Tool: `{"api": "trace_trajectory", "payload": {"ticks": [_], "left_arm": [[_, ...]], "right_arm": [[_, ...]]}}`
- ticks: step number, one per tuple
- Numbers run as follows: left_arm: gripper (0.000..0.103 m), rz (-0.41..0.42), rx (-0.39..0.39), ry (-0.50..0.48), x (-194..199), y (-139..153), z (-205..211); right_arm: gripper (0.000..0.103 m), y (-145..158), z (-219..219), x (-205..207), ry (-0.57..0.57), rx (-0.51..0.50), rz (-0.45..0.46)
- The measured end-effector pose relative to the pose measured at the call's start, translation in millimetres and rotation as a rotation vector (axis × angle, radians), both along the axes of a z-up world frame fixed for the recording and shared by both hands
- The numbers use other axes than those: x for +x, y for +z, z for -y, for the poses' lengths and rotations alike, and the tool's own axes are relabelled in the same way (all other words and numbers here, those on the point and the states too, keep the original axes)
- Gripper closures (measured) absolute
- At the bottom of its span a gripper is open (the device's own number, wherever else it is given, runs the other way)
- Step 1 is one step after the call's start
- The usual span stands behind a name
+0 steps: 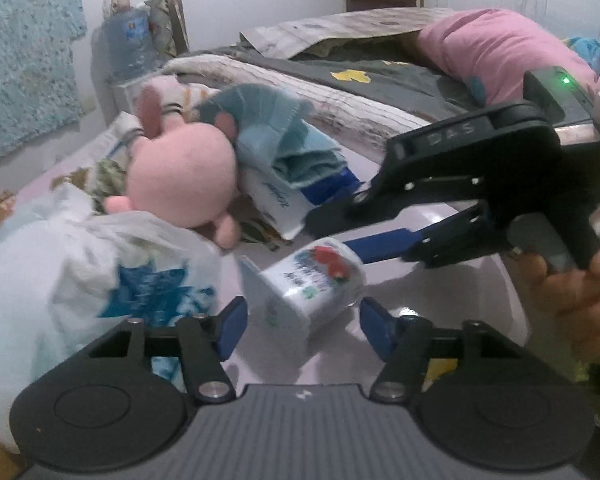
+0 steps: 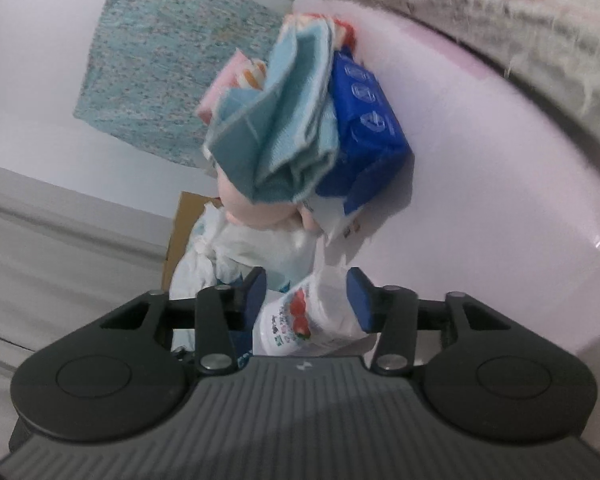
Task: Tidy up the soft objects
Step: 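Grasp the white yogurt cup with the left gripper and lift it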
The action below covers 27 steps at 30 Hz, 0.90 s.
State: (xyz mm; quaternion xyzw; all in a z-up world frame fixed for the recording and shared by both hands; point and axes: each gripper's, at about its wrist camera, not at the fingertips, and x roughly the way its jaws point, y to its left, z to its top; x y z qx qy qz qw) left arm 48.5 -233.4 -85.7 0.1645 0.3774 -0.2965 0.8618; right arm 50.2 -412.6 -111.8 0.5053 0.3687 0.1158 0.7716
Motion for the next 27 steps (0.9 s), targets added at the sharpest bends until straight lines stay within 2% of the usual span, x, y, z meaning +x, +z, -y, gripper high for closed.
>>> {"api": "trace_trajectory", "payload": {"ticks": [2, 5, 10, 14, 18, 24, 27], "left_arm": [[0.047, 0.016, -0.005, -0.009, -4, 3, 6], [0.047, 0.077, -0.022, -0.056, -13, 11, 13], [0.043, 0.142, -0.002, -0.104, -20, 11, 31], [0.042, 0.171, -0.002, -0.168, -26, 13, 47], [0.035, 0.217, 0.039, -0.212, -25, 11, 61], [0.032, 0.219, 0.040, -0.246, -15, 8, 72], [0.032, 0.185, 0.019, -0.261, -9, 5, 73]], "right_arm": [[0.075, -1, 2, -4, -0.019, 0.003, -0.001], [0.078, -5, 9, -8, -0.043, 0.020, -0.005], [0.079, -12, 17, -6, -0.060, 0.057, -0.022], [0.078, -9, 23, -3, -0.072, 0.018, -0.022], [0.078, -8, 27, 2, -0.077, -0.004, -0.024], [0.077, -1, 38, 1, -0.101, -0.060, -0.011], [0.071, 5, 44, -4, -0.120, -0.074, 0.014]]}}
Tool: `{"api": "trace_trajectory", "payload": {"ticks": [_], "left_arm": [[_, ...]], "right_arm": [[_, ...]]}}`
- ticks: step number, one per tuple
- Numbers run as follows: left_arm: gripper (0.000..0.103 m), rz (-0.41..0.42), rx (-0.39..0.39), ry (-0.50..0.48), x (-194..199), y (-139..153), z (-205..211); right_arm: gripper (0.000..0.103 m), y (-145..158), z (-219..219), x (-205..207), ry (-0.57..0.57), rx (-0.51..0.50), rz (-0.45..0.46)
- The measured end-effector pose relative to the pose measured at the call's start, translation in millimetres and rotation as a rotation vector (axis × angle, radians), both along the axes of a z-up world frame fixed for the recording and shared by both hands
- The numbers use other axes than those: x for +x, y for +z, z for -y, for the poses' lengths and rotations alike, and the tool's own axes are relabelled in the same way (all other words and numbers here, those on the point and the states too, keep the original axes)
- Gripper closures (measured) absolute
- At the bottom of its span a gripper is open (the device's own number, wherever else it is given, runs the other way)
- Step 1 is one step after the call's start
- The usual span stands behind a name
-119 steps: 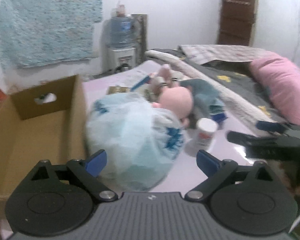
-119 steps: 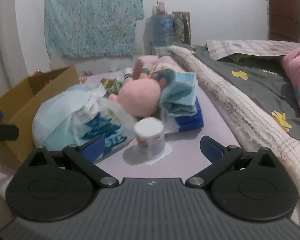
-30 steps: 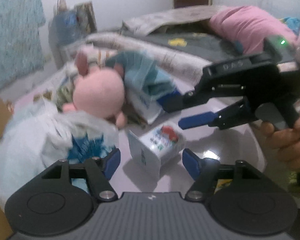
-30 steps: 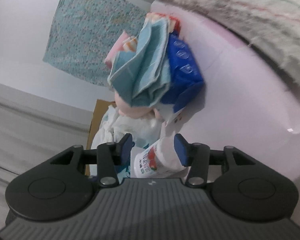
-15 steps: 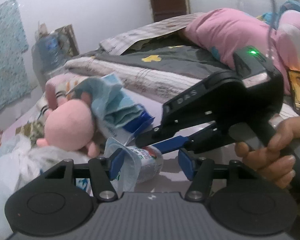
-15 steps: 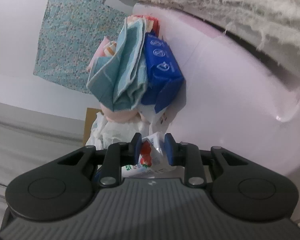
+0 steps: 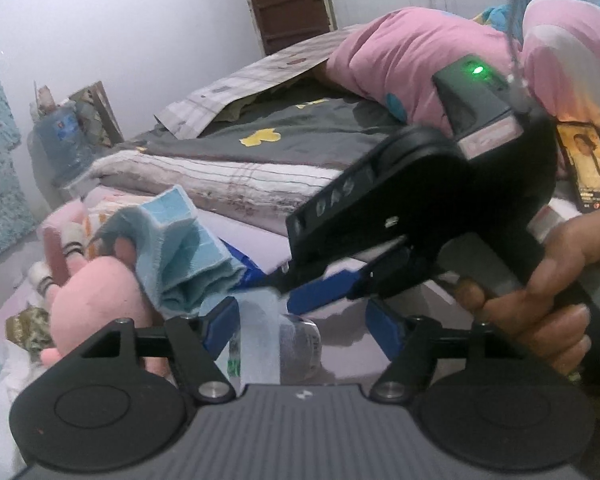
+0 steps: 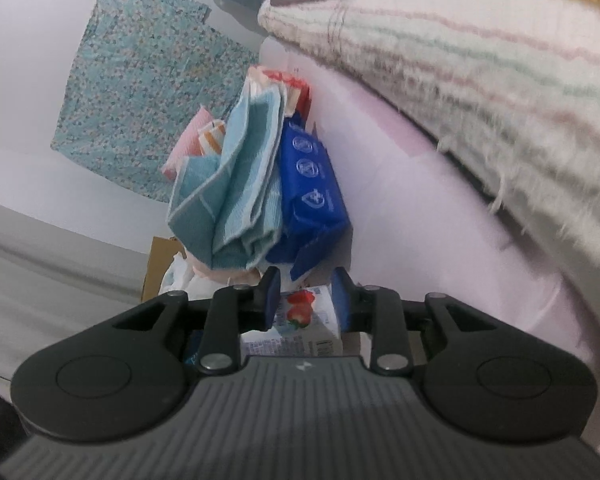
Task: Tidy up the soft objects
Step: 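Grasp the white yogurt cup with the left gripper and lift it, then grasp the light blue towel with the right gripper while the left gripper holds the cup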
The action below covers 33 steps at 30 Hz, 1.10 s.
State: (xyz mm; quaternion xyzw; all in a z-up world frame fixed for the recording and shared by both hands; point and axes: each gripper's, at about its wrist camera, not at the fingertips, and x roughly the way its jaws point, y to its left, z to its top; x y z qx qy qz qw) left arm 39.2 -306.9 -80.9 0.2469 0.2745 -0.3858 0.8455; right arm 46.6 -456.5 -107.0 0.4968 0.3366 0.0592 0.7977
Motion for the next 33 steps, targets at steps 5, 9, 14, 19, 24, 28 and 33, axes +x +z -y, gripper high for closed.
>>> {"api": "trace_trajectory", "payload": {"ticks": [5, 9, 14, 19, 24, 28, 33], "left_arm": [[0.031, -0.013, -0.008, -0.007, 2, -4, 0], [0.022, -0.026, -0.020, 0.004, 7, 0, -4], [0.017, -0.055, 0.014, 0.036, 25, -2, 2], [0.029, -0.147, -0.014, 0.090, 45, -9, 1], [0.034, -0.189, -0.024, 0.120, 45, -5, -14], [0.038, -0.172, 0.023, 0.122, 29, 0, -36], [0.040, -0.178, 0.058, 0.178, 14, 5, -68]], "right_arm": [[0.063, 9, 13, -11, -0.045, -0.059, 0.030], [0.059, 14, 20, -21, -0.059, -0.065, 0.049], [0.055, 16, 21, -28, -0.032, -0.024, 0.074], [0.063, 11, 12, -24, 0.015, 0.017, 0.066], [0.074, 7, -5, -20, 0.056, 0.048, 0.050], [0.078, 2, -26, -13, 0.135, 0.124, 0.057], [0.078, -2, -71, 5, 0.270, 0.143, 0.038]]}}
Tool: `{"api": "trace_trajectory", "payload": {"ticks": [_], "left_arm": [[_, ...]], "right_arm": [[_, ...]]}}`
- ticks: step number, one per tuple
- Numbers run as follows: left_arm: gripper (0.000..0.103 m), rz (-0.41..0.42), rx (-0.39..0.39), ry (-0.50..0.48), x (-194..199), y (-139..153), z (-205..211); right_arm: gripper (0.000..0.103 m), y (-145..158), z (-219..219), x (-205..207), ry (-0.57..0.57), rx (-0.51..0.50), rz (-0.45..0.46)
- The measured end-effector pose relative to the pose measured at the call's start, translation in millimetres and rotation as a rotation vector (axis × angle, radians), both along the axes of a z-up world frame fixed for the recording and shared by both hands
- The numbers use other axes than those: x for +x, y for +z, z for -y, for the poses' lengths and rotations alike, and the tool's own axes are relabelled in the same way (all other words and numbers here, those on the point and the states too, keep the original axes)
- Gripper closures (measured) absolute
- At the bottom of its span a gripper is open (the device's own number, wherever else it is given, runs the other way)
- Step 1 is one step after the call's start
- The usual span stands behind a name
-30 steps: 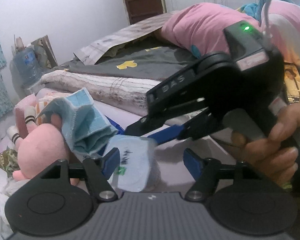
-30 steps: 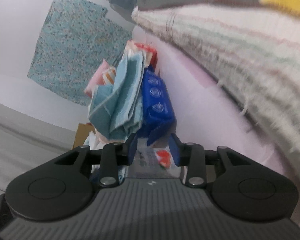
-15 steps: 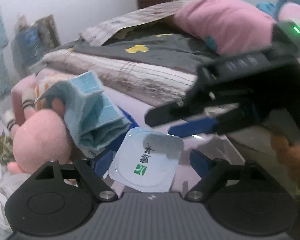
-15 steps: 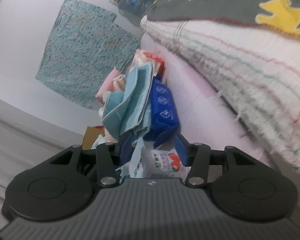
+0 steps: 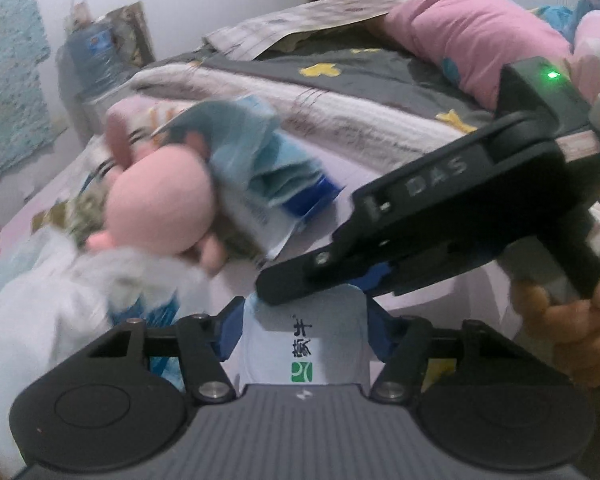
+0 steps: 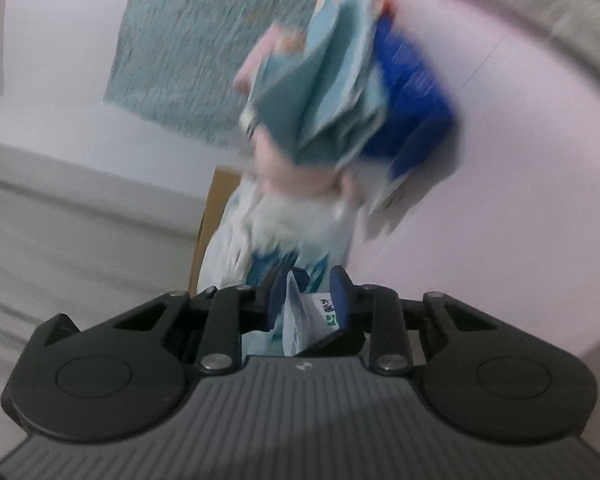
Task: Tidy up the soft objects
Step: 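Grasp the light blue towel with the right gripper while the left gripper holds the cup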
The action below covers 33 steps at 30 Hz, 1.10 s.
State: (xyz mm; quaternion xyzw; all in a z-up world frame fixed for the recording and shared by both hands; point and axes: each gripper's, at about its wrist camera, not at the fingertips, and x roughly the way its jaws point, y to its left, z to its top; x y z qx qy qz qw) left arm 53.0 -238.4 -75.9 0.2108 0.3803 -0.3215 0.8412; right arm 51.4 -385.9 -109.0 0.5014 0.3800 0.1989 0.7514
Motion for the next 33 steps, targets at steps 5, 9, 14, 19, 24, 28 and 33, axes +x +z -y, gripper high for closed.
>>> {"api": "trace_trajectory", "payload": {"ticks": [5, 9, 14, 19, 24, 28, 33], "left_arm": [[0.037, -0.036, 0.007, 0.031, 3, -5, -12], [0.037, -0.086, -0.010, 0.030, 10, -11, -13], [0.039, -0.106, -0.023, 0.041, 12, -16, -16], [0.039, -0.115, -0.049, 0.059, 12, -15, -25], [0.039, -0.122, -0.049, 0.084, 13, -14, -33], [0.039, -0.129, -0.055, 0.096, 14, -14, -39], [0.039, -0.126, -0.054, 0.089, 14, -14, -40]], "right_arm": [[0.077, -3, -19, 10, 0.041, -0.017, -0.026], [0.076, 7, -5, 4, -0.012, -0.055, -0.005], [0.071, 36, 26, -12, -0.094, -0.168, 0.058], [0.050, 68, 42, -6, -0.149, -0.319, 0.112], [0.017, 80, 54, 24, -0.194, -0.383, 0.115], [0.011, 74, 68, 57, -0.198, -0.366, 0.066], [0.011, 57, 59, 96, -0.179, -0.382, -0.020]]}}
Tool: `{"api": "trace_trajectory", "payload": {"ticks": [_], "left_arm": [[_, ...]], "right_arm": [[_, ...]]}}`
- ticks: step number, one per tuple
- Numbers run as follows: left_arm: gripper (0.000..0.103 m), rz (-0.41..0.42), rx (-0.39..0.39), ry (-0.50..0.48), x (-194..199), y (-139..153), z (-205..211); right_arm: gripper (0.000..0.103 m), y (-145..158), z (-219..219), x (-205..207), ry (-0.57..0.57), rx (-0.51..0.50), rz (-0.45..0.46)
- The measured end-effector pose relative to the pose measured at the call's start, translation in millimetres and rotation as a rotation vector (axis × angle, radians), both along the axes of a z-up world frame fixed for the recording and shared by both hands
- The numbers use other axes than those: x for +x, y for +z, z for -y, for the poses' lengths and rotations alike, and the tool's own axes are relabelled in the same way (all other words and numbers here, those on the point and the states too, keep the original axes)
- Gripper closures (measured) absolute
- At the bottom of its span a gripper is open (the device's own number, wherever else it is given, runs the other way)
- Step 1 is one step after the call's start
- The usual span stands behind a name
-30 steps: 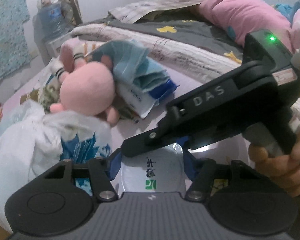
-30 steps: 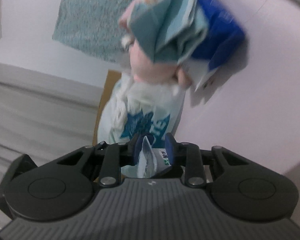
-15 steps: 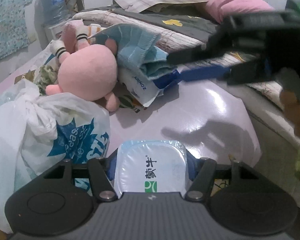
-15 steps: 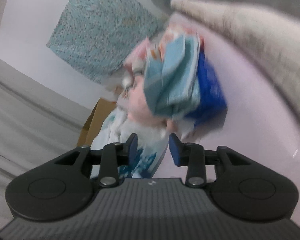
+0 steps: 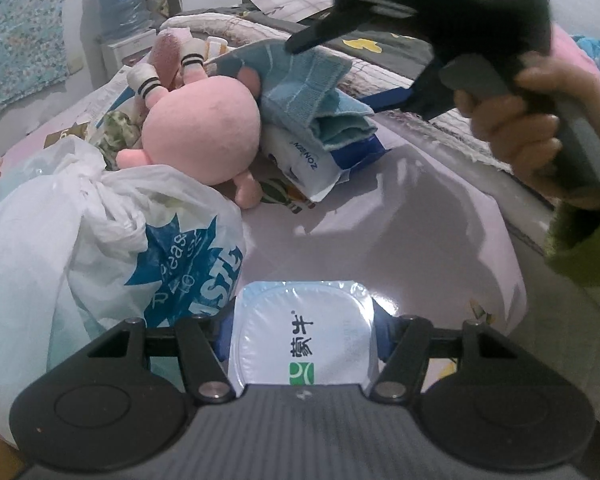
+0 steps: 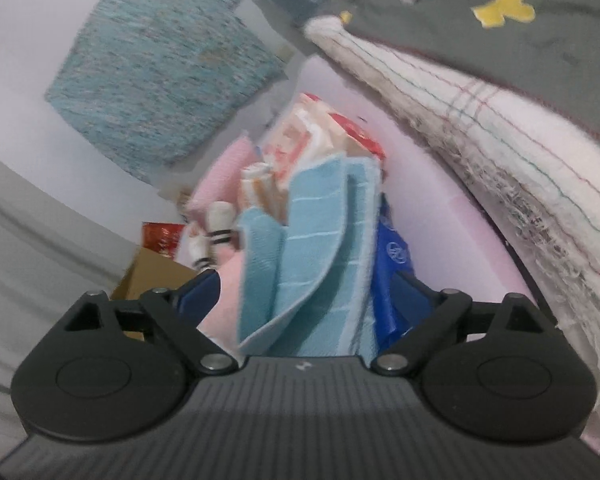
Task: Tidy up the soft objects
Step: 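Grasp the light blue towel with the right gripper while the left gripper holds the cup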
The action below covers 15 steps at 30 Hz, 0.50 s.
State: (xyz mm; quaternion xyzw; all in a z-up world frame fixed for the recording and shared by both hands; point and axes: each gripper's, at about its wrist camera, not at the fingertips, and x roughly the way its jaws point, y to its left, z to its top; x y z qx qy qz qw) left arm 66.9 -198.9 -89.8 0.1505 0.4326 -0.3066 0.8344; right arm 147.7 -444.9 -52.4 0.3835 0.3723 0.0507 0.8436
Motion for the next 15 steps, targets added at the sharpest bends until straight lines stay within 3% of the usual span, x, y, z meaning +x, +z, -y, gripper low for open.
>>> {"api": "trace_trajectory", "payload": {"ticks": [3, 5, 8, 12, 15], "left_arm": [[0.039, 0.000, -0.001, 0.000, 0, 0, 0], [0.039, 0.000, -0.003, 0.000, 0, 0, 0], [0.039, 0.000, -0.003, -0.002, 1, -1, 1], [0.039, -0.002, -0.003, 0.000, 1, -1, 1], [0.039, -0.004, -0.003, 0.001, 1, -1, 2]], "right_arm": [[0.018, 0, -9, 5, 0.018, -0.051, -0.006], [0.036, 2, -17, 7, 0.030, -0.090, -0.018], [0.047, 3, -19, 8, 0.040, -0.123, -0.037], [0.049, 11, -26, 3, 0.048, -0.173, -0.029], [0.048, 24, -36, -8, 0.050, -0.299, -0.003]]}}
